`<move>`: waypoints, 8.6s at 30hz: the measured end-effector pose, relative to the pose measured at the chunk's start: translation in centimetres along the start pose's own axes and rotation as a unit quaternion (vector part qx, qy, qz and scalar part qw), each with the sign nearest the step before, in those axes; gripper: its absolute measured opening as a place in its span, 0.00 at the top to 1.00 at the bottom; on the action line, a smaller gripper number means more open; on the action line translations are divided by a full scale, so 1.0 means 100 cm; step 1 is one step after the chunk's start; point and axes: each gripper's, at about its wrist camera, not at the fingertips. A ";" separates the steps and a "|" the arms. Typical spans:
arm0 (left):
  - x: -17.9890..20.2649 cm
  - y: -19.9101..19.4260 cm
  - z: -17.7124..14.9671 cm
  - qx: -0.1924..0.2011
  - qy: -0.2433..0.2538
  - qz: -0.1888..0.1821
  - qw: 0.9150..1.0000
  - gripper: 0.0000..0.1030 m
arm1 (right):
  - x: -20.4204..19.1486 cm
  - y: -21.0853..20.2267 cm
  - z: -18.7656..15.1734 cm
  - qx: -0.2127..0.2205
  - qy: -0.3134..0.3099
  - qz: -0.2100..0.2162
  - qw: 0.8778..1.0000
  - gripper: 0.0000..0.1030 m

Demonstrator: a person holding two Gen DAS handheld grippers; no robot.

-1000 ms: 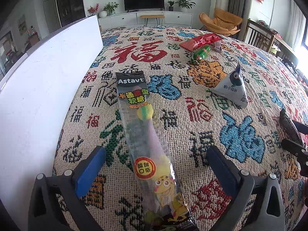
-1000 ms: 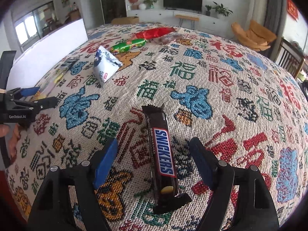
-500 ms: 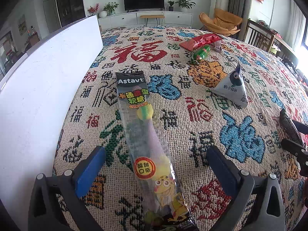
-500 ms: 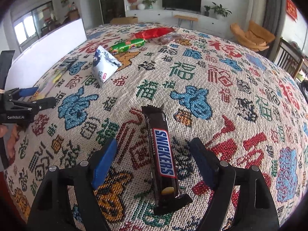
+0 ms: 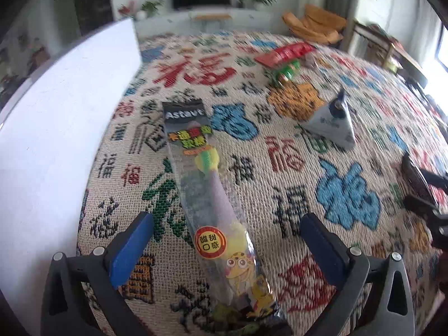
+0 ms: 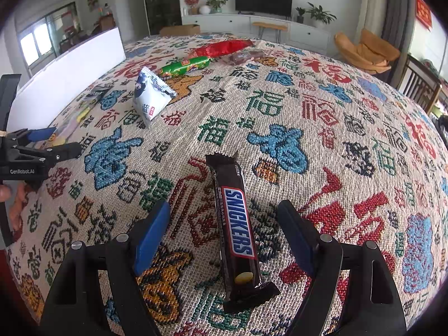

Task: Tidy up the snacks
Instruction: 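Grasp the Snickers bar with the right tool while the left tool holds the yellow packet, then carry both snacks over the white box and open both tools to drop them, then bring both tools back over the snack pile and hold them still, then grasp the white triangular packet with the right tool while the left tool grasps the green sausage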

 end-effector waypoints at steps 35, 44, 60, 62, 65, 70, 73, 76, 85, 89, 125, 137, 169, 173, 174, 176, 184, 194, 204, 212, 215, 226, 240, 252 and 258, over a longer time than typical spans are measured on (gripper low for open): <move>-0.183 -0.244 -0.067 0.192 -0.177 -0.008 0.965 0.75 | -0.259 -0.114 0.170 -0.055 0.013 0.292 0.955 0.82; -0.224 -0.235 -0.125 0.191 -0.264 0.126 0.937 0.12 | -0.280 -0.105 0.151 0.011 -0.014 0.256 0.967 0.29; 0.044 -0.100 -0.023 0.092 -0.013 -0.168 0.981 0.01 | 0.072 -0.019 0.001 0.026 0.055 -0.158 0.986 0.29; 0.058 -0.056 -0.017 0.047 0.020 -0.154 0.987 0.01 | 0.084 -0.019 0.000 0.026 0.083 -0.144 0.986 0.28; 0.053 -0.024 -0.015 0.038 0.026 -0.098 0.994 0.02 | 0.101 -0.023 0.000 0.019 0.127 -0.098 0.987 0.25; 0.037 -0.002 0.000 0.048 0.005 -0.038 0.998 0.02 | 0.096 -0.021 -0.002 0.018 0.121 -0.116 0.986 0.20; 0.036 0.001 -0.002 0.061 0.006 -0.017 0.998 0.01 | 0.102 -0.017 0.001 0.017 0.132 -0.108 0.985 0.20; 0.044 0.006 0.000 0.047 0.026 0.009 0.999 0.00 | 0.105 -0.017 0.000 0.017 0.130 -0.110 0.985 0.19; 0.038 0.002 -0.003 0.047 0.026 0.009 0.999 0.00 | 0.103 -0.018 -0.001 0.017 0.132 -0.114 0.985 0.18; 0.038 0.003 -0.003 0.047 0.025 0.009 0.999 0.00 | 0.103 -0.018 -0.001 0.017 0.132 -0.114 0.985 0.18; 0.036 0.008 0.005 0.046 0.036 0.002 0.998 0.00 | 0.104 -0.018 -0.001 0.017 0.133 -0.113 0.984 0.18; 0.036 0.008 0.005 0.046 0.036 0.002 0.998 0.00 | 0.104 -0.018 -0.001 0.017 0.133 -0.113 0.984 0.17; 0.036 0.008 0.005 0.046 0.036 0.002 0.998 0.00 | 0.105 -0.018 -0.001 0.017 0.133 -0.113 0.984 0.17; 0.036 0.008 0.005 0.046 0.036 0.002 0.998 0.00 | 0.105 -0.018 -0.001 0.017 0.133 -0.113 0.984 0.17; 0.036 0.008 0.005 0.046 0.036 0.002 0.998 0.00 | 0.104 -0.018 -0.001 0.017 0.133 -0.113 0.984 0.17; 0.036 0.008 0.005 0.046 0.036 0.002 0.998 0.00 | 0.105 -0.018 -0.001 0.018 0.133 -0.113 0.984 0.17; 0.036 0.008 0.005 0.046 0.036 0.002 0.998 0.00 | 0.105 -0.018 -0.001 0.017 0.133 -0.113 0.984 0.17; 0.036 0.008 0.005 0.046 0.036 0.002 0.998 0.00 | 0.105 -0.018 -0.001 0.018 0.134 -0.112 0.984 0.17; 0.033 0.001 -0.007 0.051 0.070 -0.027 0.996 0.00 | 0.105 -0.018 -0.001 0.017 0.134 -0.112 0.984 0.17; 0.033 -0.001 -0.009 0.050 0.062 -0.019 0.997 0.00 | 0.101 -0.018 0.002 0.010 0.140 -0.120 0.983 0.16; 0.032 -0.001 -0.009 0.050 0.061 -0.021 0.997 0.00 | 0.078 -0.019 0.015 0.003 0.147 -0.054 0.988 0.16; 0.030 -0.002 -0.010 0.054 0.056 -0.028 0.997 0.00 | -0.110 0.075 0.093 -0.061 -0.043 0.056 0.996 0.19; 0.027 -0.003 -0.009 0.056 0.051 -0.033 0.997 0.00 | -0.031 0.030 0.081 0.018 -0.026 -0.016 0.999 0.55; 0.033 0.000 -0.009 0.047 0.061 -0.012 0.997 0.00 | 0.095 -0.015 0.015 0.048 0.116 -0.067 0.990 0.53; 0.037 0.001 -0.001 0.021 0.060 -0.018 0.998 0.00 | 0.098 -0.008 0.018 0.027 0.125 -0.066 0.990 0.47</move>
Point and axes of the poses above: each gripper's, at about its wrist camera, not at the fingertips, and y roughly the way its jaws point, x to its right, z to its top, and after that the axes turned 10 degrees about y, right-handed
